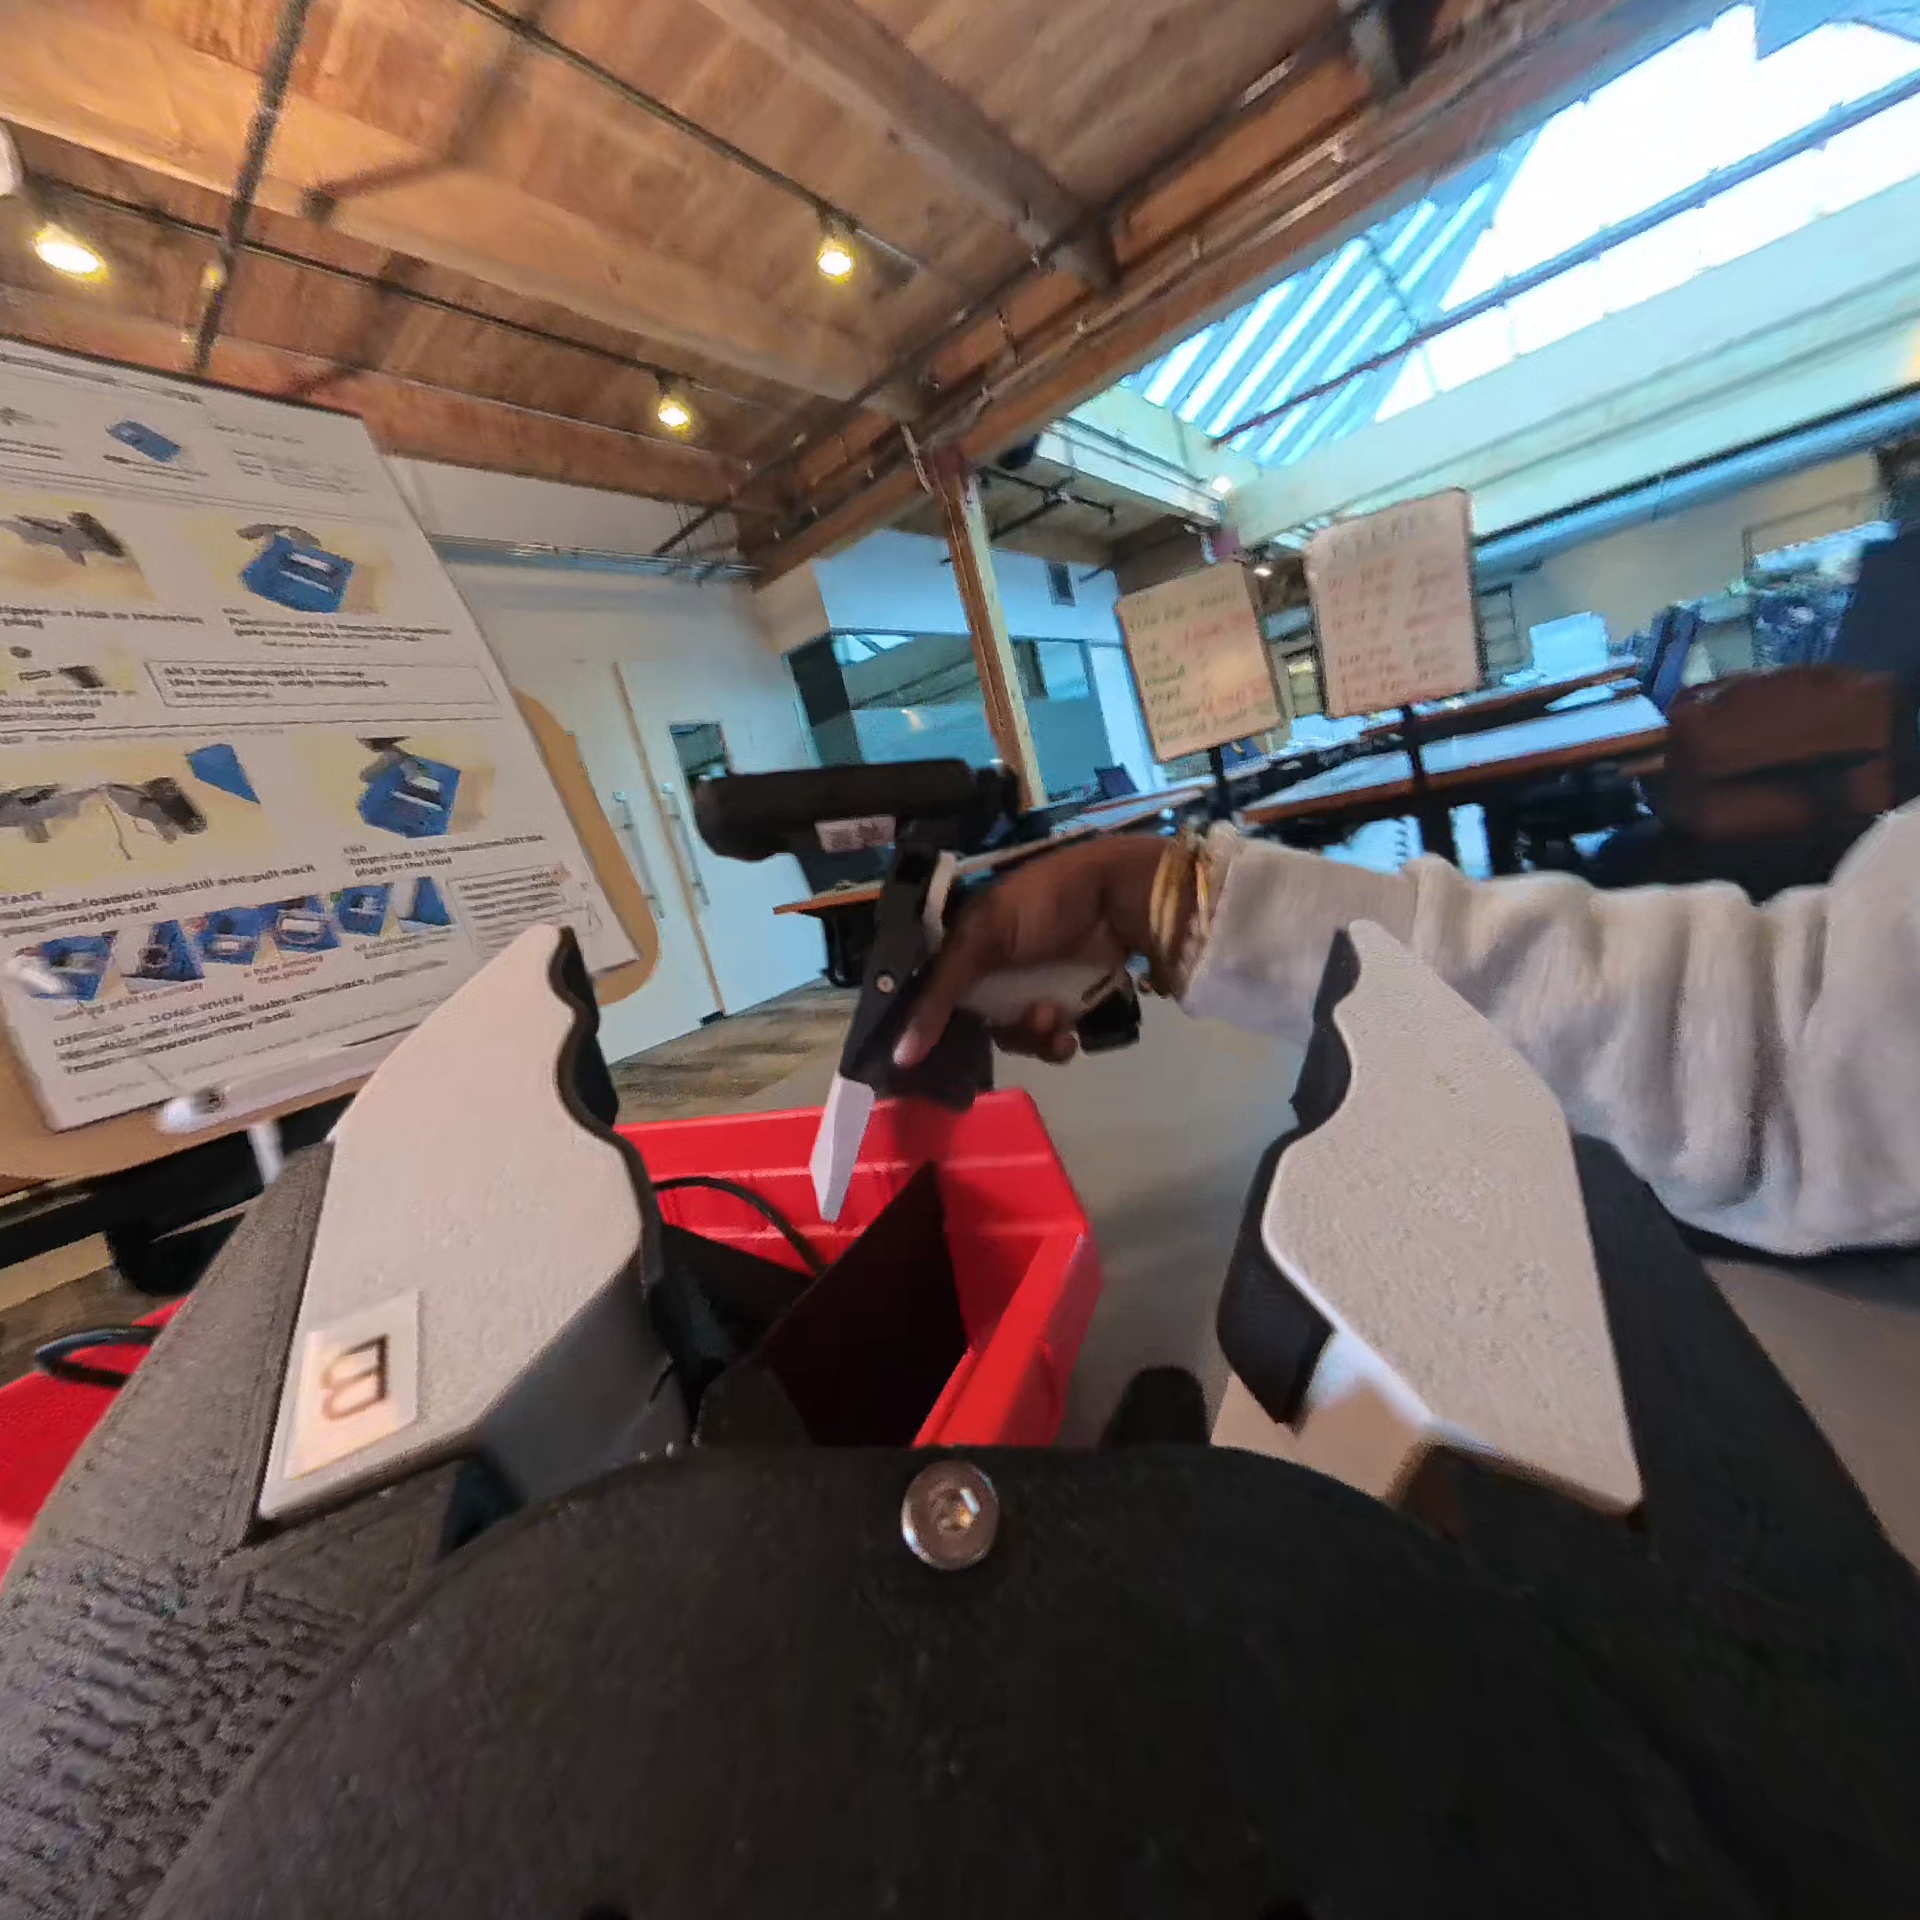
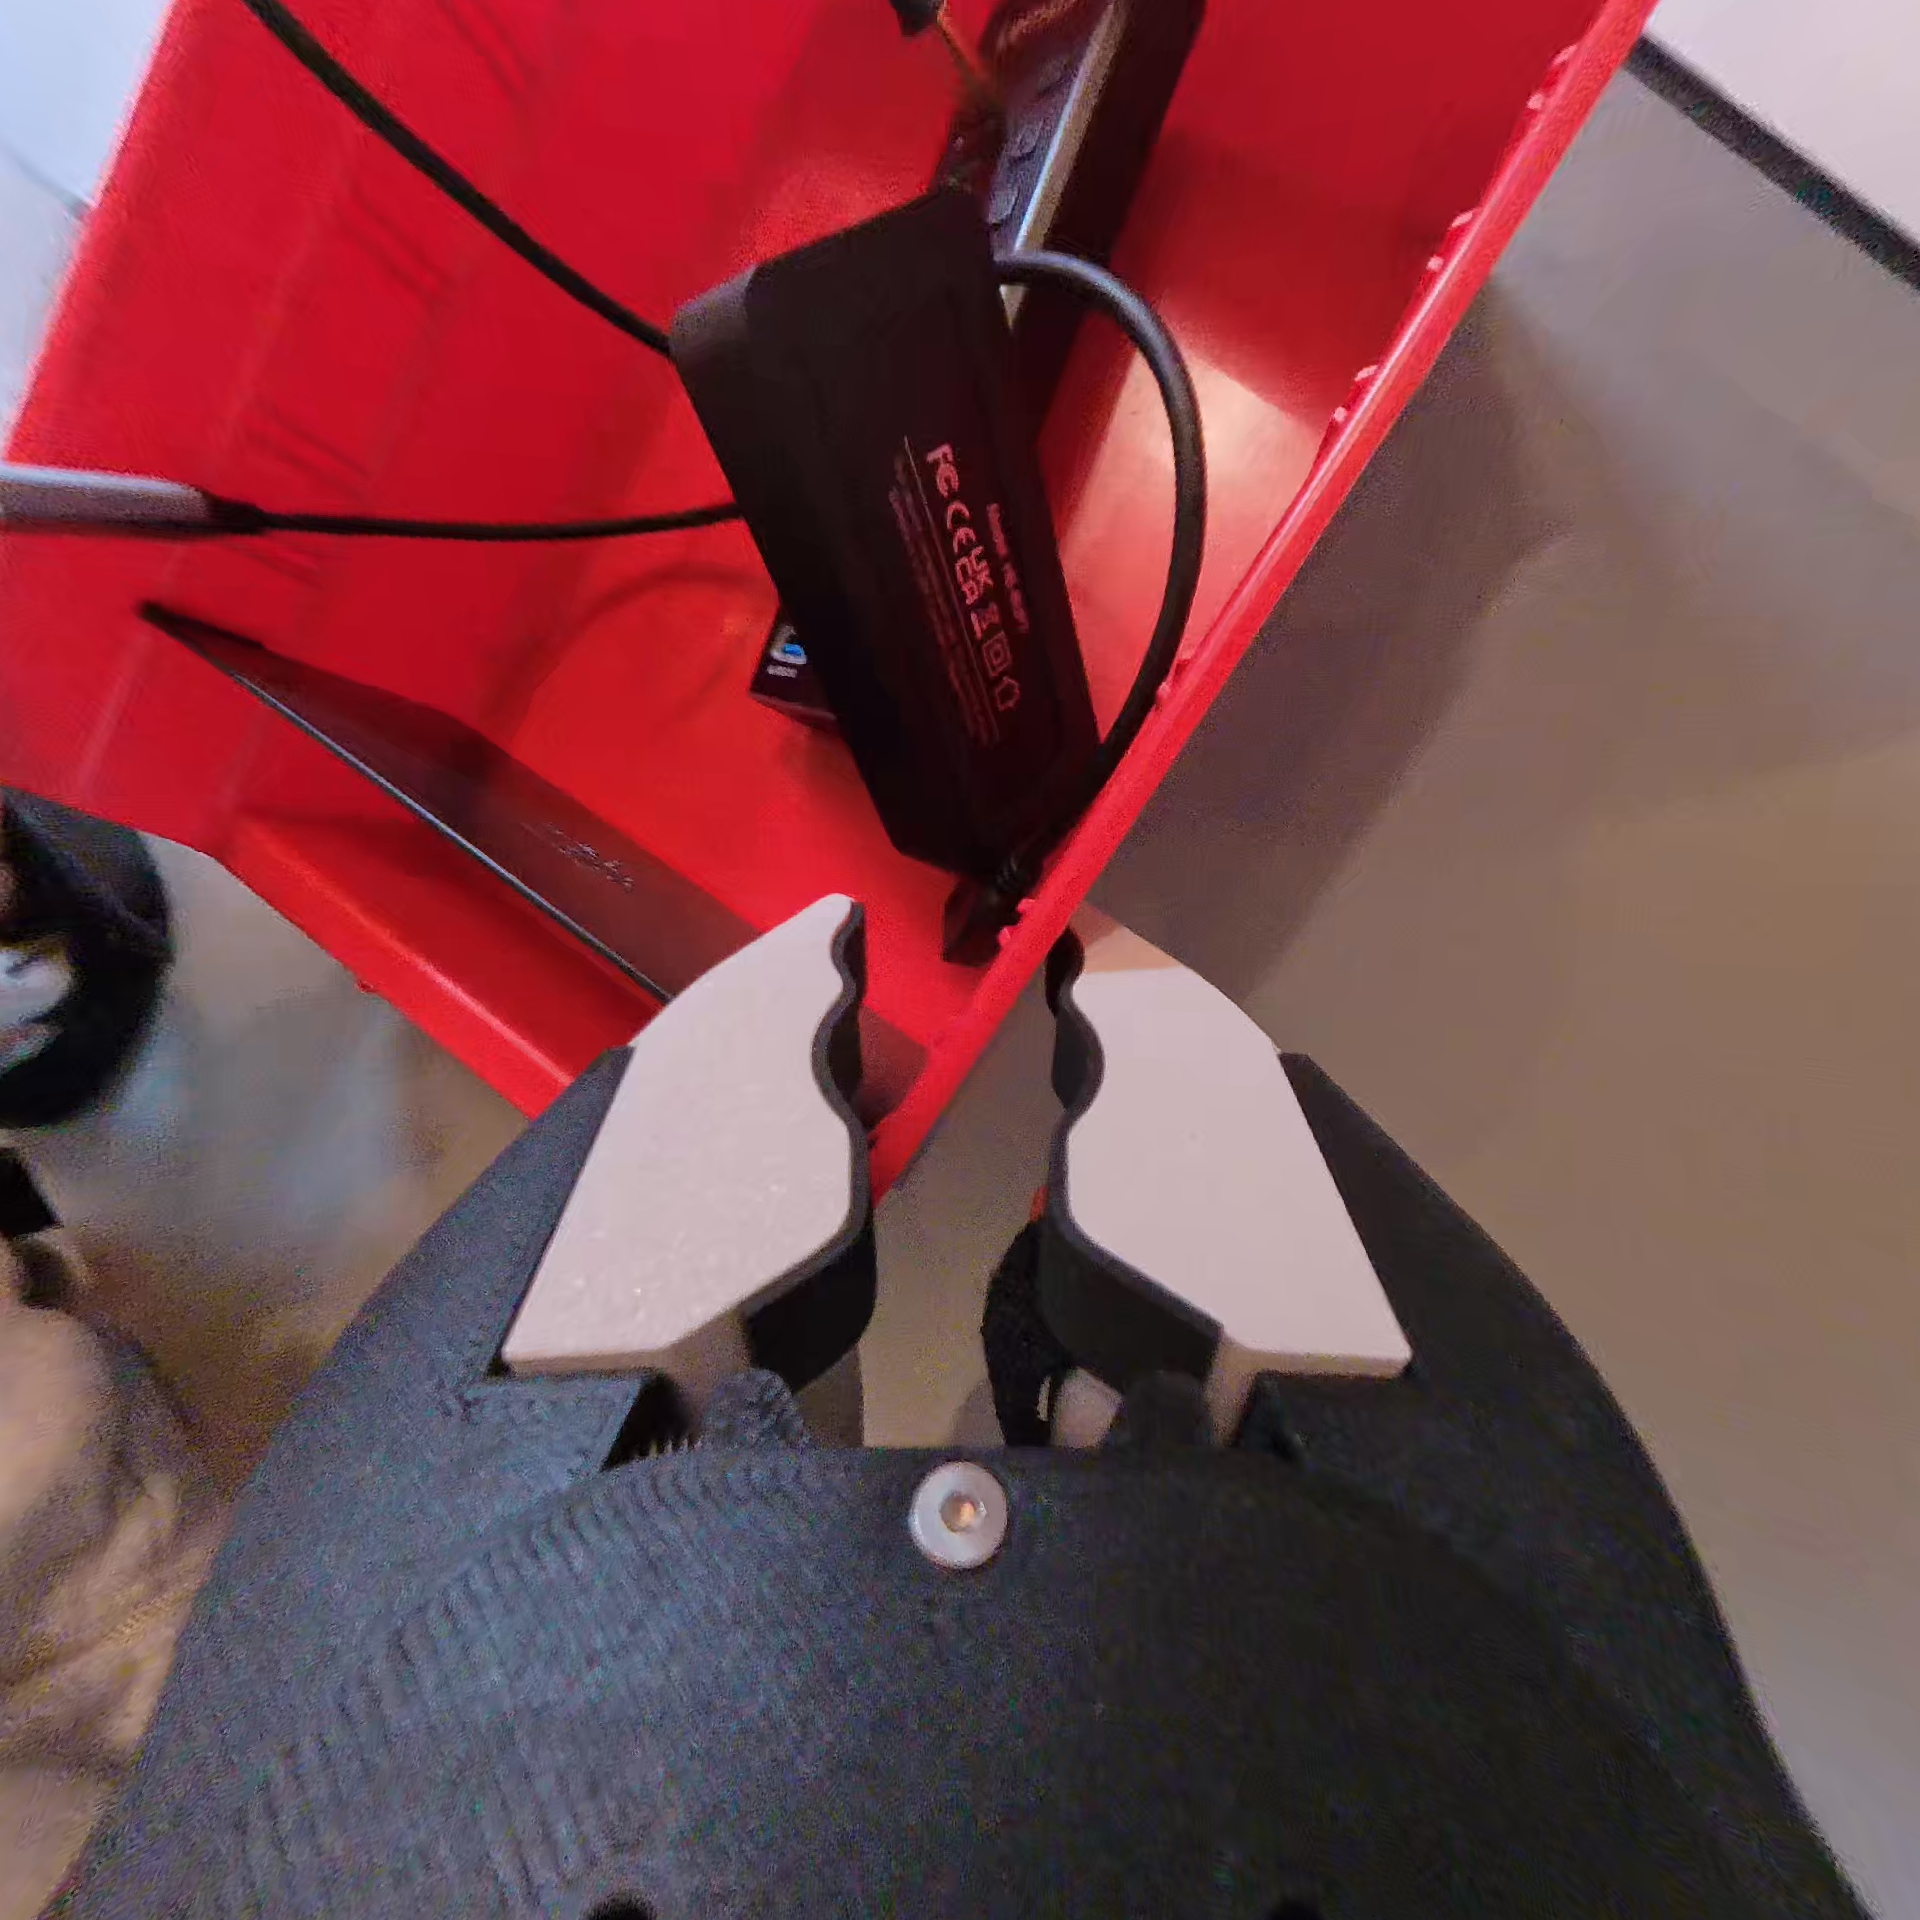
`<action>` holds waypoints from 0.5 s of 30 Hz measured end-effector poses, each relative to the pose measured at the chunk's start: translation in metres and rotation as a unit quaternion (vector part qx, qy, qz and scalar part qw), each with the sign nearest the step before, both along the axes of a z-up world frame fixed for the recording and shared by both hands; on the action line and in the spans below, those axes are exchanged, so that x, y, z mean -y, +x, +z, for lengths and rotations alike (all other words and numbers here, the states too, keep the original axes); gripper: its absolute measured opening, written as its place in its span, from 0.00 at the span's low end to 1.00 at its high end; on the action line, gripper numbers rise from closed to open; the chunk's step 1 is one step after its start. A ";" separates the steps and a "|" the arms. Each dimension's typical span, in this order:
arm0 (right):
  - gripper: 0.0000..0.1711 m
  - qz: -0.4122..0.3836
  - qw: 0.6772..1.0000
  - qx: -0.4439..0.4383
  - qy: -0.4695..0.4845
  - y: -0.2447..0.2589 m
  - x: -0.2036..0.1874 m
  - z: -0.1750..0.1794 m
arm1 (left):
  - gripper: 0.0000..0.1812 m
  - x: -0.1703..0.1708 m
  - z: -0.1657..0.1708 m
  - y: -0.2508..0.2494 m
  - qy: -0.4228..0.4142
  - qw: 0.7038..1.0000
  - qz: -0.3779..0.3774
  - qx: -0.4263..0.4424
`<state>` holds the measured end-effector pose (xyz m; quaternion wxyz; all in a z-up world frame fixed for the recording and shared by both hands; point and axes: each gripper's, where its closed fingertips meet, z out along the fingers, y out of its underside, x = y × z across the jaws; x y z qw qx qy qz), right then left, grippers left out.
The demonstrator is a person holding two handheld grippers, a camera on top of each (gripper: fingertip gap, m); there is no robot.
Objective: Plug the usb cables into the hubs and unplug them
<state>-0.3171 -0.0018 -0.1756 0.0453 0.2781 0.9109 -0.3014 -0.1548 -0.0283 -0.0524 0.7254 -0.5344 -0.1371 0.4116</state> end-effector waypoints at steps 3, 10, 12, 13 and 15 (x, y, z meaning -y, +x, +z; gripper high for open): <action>0.23 0.006 1.000 0.003 -0.029 0.007 0.022 0.001 | 0.70 0.012 0.019 0.004 -0.005 0.998 0.056 -0.040; 0.28 -0.010 0.997 -0.006 -0.082 0.013 0.056 0.004 | 0.66 0.015 0.063 0.055 0.008 0.995 0.048 -0.092; 0.30 -0.012 0.993 0.014 -0.114 0.019 0.067 0.006 | 0.66 0.033 0.077 0.063 0.037 0.994 0.058 -0.081; 0.30 -0.012 0.991 0.028 -0.132 0.022 0.073 0.007 | 0.65 0.047 0.085 0.067 0.052 0.993 0.068 -0.076; 0.31 -0.012 0.984 0.054 -0.168 0.026 0.082 0.009 | 0.62 0.079 0.102 0.075 0.077 0.991 0.087 -0.068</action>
